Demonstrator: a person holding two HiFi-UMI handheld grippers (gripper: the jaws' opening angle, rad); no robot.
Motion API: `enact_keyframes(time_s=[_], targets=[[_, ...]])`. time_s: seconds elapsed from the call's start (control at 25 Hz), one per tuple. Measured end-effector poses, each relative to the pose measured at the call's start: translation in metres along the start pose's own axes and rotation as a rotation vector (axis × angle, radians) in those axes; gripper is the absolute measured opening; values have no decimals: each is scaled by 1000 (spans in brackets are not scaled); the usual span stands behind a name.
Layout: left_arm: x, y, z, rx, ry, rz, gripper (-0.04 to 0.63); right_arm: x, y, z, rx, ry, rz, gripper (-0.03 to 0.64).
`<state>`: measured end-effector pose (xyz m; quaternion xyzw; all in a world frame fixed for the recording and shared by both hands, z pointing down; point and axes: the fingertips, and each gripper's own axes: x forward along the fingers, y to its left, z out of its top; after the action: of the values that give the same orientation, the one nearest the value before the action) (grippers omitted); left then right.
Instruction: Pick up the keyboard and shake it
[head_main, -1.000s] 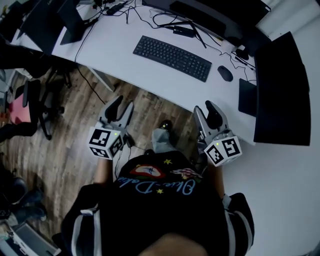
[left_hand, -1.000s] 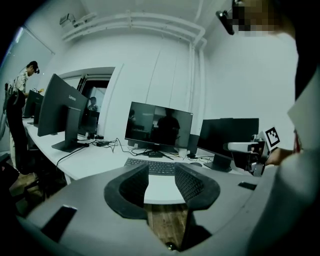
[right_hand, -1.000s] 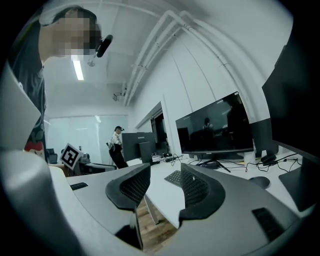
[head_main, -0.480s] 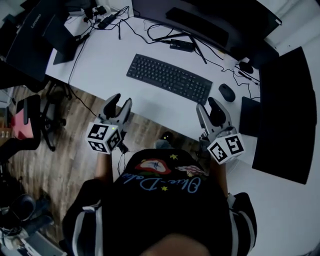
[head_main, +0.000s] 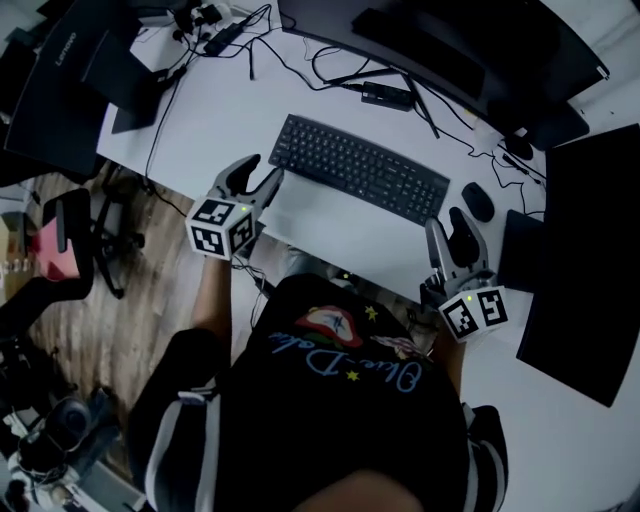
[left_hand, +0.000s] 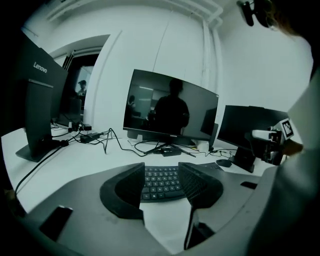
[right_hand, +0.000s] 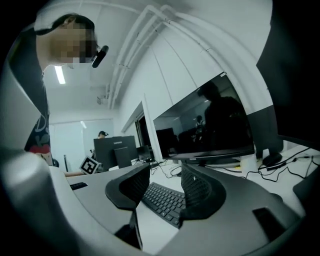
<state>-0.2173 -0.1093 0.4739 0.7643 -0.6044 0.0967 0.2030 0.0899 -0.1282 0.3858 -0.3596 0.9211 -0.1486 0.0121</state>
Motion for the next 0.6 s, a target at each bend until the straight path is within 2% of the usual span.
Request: enact_keyframes(time_s=[0.24, 0.44, 0.6], targets=[[57, 45, 4, -13, 114, -72, 189, 7, -8, 2, 72, -23, -143, 164], [99, 62, -11, -27, 242, -161, 224, 9, -10, 10, 77, -36, -238, 166], [126, 77, -29, -29, 329, -184, 229, 7, -8, 13, 66, -37, -301, 166]])
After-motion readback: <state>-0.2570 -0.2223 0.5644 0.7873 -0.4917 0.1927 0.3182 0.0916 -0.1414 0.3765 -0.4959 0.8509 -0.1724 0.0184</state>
